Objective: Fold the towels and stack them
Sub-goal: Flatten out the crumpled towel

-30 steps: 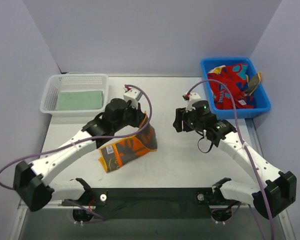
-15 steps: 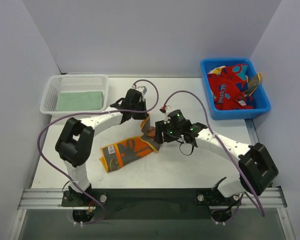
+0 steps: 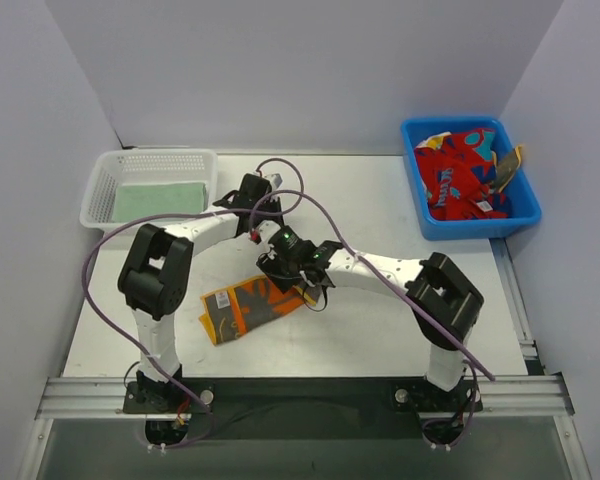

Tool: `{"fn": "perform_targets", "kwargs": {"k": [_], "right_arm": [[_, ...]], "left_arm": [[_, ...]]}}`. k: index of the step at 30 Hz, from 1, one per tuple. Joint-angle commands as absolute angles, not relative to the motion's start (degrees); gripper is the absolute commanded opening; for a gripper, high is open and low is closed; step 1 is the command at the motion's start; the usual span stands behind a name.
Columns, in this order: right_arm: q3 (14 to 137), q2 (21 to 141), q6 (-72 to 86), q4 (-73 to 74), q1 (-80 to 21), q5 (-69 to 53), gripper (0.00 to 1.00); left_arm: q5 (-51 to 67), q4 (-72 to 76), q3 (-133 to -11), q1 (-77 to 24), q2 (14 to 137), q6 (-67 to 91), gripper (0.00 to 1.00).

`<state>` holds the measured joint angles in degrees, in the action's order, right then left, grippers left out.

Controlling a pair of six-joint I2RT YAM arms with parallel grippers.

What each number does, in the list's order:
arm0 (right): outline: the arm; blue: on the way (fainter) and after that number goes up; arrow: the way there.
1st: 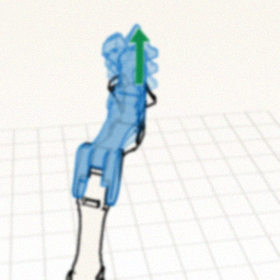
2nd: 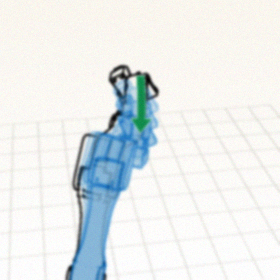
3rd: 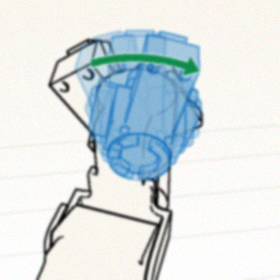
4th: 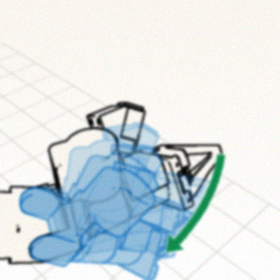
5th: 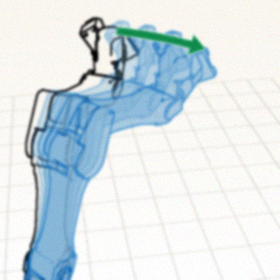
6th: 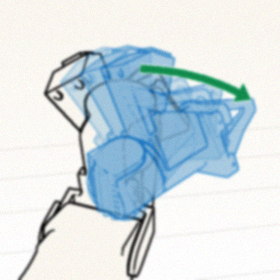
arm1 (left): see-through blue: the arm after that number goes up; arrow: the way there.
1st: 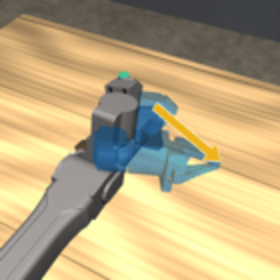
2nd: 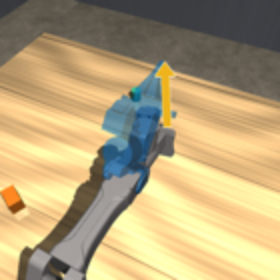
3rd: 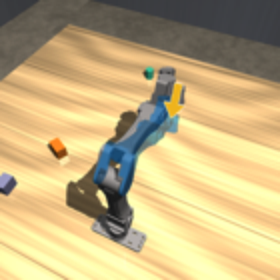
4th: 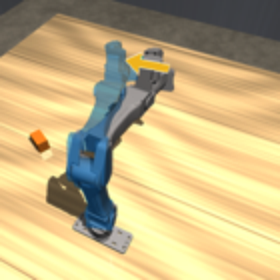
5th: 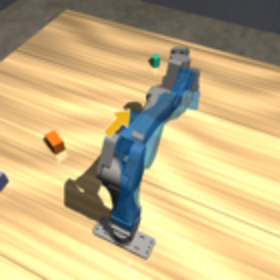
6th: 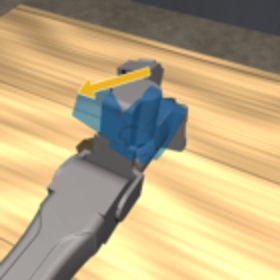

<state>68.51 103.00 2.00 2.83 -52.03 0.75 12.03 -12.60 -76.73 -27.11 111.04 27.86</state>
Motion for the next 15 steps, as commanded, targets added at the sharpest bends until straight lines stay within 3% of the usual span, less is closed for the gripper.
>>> {"fn": "perform_targets", "kwargs": {"k": [1,6,10,15], "right_arm": [[71.54,106.34,-7.29,5.8,-53.35,7.2,0.52],[74.18,110.21,-11.24,4.93,-54.67,8.88,0.43],[75.5,111.88,-13.17,3.69,-55.89,10.98,0.28],[75.33,111.1,-14.59,2.2,-57.92,13.18,0.27]], "left_arm": [[16.34,-14.76,-80.33,-26.46,113.37,26.02,0.0],[16.87,-15.29,-80.95,-26.02,114.7,25.4,0.0],[16.96,-15.73,-81.04,-25.66,114.79,25.23,0.0],[16.96,-16.0,-80.86,-25.49,114.87,25.22,0.0]]}}
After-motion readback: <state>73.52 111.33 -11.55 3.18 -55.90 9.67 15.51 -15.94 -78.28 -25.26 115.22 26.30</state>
